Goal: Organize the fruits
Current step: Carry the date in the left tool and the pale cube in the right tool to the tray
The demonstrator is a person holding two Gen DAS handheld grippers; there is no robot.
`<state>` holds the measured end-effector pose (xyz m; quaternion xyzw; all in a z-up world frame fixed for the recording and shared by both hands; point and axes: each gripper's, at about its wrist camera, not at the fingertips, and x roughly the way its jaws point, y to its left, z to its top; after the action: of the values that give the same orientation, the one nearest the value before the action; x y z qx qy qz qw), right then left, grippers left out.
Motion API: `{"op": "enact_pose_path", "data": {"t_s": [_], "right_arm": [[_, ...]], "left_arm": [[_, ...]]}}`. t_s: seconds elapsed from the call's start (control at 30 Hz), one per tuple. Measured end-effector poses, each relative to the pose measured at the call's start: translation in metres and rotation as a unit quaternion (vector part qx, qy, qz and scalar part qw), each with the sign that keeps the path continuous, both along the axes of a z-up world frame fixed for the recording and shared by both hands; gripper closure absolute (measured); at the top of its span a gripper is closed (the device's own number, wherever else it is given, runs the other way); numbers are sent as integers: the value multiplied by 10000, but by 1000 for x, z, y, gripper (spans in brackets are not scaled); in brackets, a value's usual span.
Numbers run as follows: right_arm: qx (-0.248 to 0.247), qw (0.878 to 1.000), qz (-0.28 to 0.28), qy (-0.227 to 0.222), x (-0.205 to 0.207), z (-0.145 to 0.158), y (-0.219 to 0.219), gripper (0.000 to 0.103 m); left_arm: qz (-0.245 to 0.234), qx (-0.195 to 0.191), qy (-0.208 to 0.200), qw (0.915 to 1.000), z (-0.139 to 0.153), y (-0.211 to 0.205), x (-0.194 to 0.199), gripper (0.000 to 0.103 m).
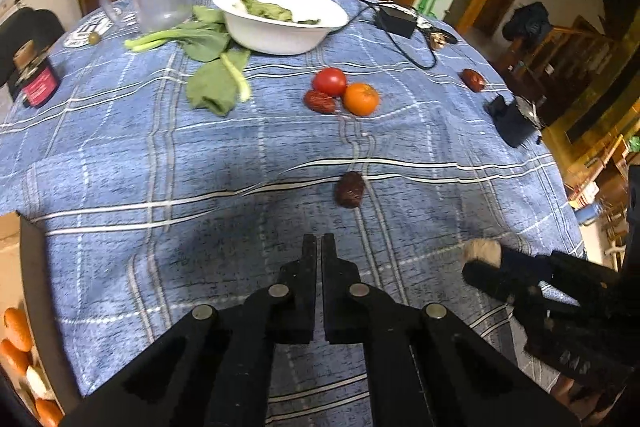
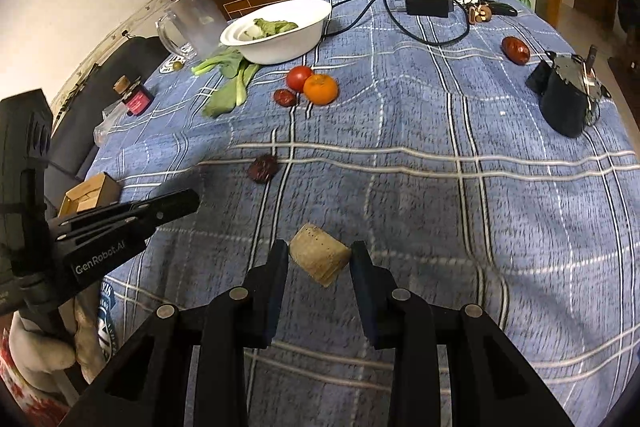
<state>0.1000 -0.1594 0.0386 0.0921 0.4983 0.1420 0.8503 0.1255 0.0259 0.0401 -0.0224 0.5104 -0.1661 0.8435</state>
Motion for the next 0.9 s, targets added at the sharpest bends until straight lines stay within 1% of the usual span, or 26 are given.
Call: {"op": "enact_pose_path", "data": {"t_s": [0.03, 0.07, 0.13, 0.27, 0.33, 0.37, 0.4, 0.47, 0.53, 0.63, 0.73, 0.83, 0.9], "right_arm": [[19, 10000, -28, 13, -4, 0, -1, 69], [17, 10000, -40, 10, -6, 1, -1, 69], [-5, 10000, -75, 13, -10, 1, -4, 69], [11, 9998, -181, 73, -17, -2, -12, 69], [33, 9997, -204, 95, -20, -3, -14, 69], [34, 9998, -200, 91, -21, -2, -14, 69], [34, 9998, -193, 84, -22, -2, -13, 69], [26, 9999, -159, 55, -25, 0, -11, 69], [6, 9999, -118, 18, -27, 3, -9, 69], [3, 10000, -60, -8, -29, 7, -3, 69], [42, 10000, 45, -33, -33, 13, 9, 69], [122, 9997, 216, -55, -38, 19, 28, 69], [199, 9992, 351, -79, -42, 24, 44, 69]], "left_arm": [[-59, -46, 12, 10000, -1, -4, 2, 89], [-107, -113, -9, 9999, -2, -9, 7, 75], [-151, -96, -42, 9998, -6, -18, 14, 60], [-394, 94, 48, 9992, -23, -44, 30, 60], [-449, 362, -57, 9983, -25, -55, 32, 61], [-418, 431, -80, 9982, -25, -57, 34, 75], [-376, 421, -33, 9984, -25, -57, 35, 87], [-262, 294, 30, 9992, -25, -51, 36, 85], [-210, 285, 34, 9994, -24, -46, 32, 86], [-55, 181, 19, 9998, -18, -28, 21, 86], [178, -46, -40, 9998, -4, 0, 1, 86], [468, -226, -107, 9986, 14, 38, -28, 86], [764, -363, -114, 9963, 24, 73, -54, 85]]}}
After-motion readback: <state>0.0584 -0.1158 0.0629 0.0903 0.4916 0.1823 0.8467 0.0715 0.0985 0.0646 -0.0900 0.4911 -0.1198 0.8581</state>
